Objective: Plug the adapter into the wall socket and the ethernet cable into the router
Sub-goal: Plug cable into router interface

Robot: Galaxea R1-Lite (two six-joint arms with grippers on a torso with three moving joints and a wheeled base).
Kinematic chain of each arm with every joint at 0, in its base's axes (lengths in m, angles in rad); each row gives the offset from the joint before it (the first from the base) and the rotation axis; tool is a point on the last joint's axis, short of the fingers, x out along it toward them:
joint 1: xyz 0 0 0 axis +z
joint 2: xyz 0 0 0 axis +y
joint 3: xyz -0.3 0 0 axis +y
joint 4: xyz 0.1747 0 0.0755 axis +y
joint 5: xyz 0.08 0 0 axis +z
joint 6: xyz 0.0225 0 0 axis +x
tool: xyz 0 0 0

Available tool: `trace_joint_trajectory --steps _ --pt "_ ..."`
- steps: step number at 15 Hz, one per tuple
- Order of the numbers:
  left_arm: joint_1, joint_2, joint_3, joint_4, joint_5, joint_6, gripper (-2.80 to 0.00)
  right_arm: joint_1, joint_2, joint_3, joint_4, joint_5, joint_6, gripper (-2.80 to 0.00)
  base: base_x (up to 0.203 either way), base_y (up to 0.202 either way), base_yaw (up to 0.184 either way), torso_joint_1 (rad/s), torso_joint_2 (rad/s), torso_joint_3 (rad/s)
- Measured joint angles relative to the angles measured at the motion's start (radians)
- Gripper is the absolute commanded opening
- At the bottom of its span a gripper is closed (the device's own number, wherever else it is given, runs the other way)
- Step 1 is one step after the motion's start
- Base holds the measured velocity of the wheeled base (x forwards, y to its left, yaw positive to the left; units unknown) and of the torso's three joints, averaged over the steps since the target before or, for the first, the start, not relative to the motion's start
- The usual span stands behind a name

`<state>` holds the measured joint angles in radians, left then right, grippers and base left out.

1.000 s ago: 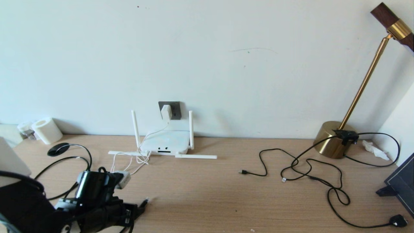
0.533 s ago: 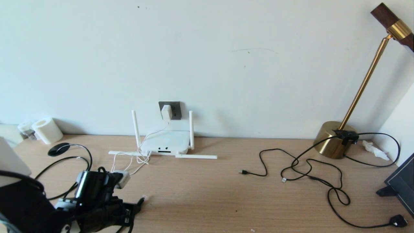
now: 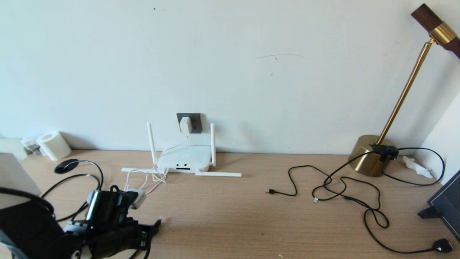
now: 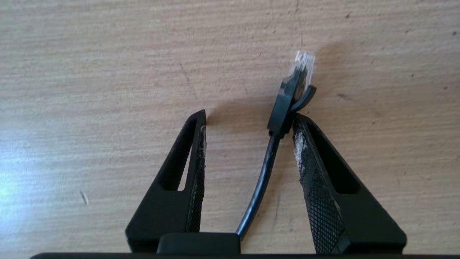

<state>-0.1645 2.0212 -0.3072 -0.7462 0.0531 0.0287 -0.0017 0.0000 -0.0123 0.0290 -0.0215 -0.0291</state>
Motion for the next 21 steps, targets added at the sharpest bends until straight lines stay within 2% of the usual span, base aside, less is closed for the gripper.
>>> trace_joint_trajectory --steps 4,21 --pt "0.003 0.013 0.0 -0.019 0.0 0.039 -2.8 0.0 0.0 0.0 0.0 0.0 0.0 -2.8 0.0 0.0 0.0 0.0 0.0 0.0" --pt "0.003 -0.023 0.007 -0.004 0.007 0.054 -2.8 0.0 0.0 0.0 0.0 0.0 0.0 -2.8 0.0 0.0 0.0 0.0 0.0 0.0"
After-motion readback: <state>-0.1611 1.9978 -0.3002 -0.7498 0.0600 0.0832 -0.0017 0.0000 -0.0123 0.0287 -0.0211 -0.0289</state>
